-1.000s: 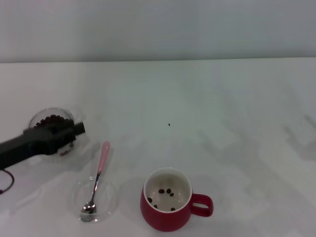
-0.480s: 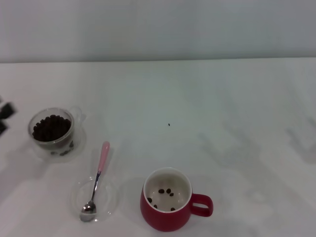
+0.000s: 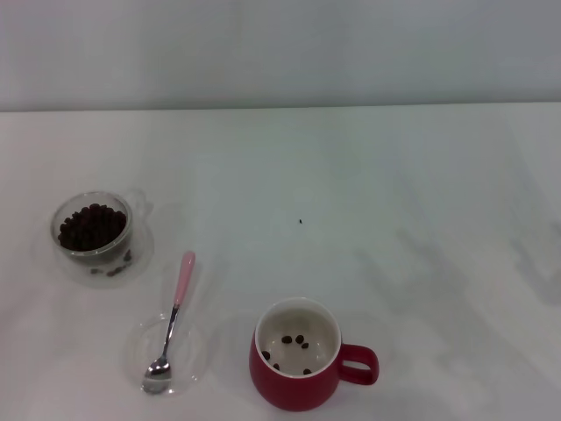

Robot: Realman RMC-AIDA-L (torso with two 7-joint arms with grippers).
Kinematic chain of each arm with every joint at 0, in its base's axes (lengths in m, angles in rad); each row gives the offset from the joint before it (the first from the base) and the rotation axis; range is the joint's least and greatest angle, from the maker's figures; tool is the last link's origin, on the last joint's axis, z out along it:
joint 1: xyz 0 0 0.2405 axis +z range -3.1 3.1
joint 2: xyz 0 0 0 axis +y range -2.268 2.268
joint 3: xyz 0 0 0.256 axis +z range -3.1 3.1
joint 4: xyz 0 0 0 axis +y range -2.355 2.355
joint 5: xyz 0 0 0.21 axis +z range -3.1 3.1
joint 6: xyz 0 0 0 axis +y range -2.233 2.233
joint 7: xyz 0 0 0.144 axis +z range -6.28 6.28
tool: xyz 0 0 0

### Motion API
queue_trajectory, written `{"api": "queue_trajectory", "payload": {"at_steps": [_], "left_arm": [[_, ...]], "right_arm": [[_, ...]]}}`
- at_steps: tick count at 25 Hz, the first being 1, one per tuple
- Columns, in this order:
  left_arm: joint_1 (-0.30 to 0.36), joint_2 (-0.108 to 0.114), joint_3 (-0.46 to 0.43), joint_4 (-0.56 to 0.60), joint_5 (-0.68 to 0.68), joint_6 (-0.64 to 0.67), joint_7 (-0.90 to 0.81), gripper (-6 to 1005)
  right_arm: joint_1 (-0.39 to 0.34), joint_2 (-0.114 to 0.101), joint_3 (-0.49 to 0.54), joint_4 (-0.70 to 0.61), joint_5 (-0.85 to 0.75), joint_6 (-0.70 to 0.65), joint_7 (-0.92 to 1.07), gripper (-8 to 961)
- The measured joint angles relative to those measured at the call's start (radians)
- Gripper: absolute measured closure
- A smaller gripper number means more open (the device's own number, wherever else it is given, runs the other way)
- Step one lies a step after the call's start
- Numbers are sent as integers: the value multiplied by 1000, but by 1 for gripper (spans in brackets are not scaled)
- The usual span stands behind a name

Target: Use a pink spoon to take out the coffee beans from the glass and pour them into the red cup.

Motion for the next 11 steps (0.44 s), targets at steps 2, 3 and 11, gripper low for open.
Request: {"api": "queue_trajectory", "payload": {"at_steps": [2,3,11], "left_arm": [[0,-1,-72,-57,-2,0,61,583],[-1,-2,-98,-81,-3,0,88,584],[-41,-4,-176,-198,-81,-42,232,585]], "right_arm": [[-3,0,0,0,3,-5,-1,226],[-3,1,0,0,8,-8,-1,226],[1,0,7,-7,50,-19,2,226]]}}
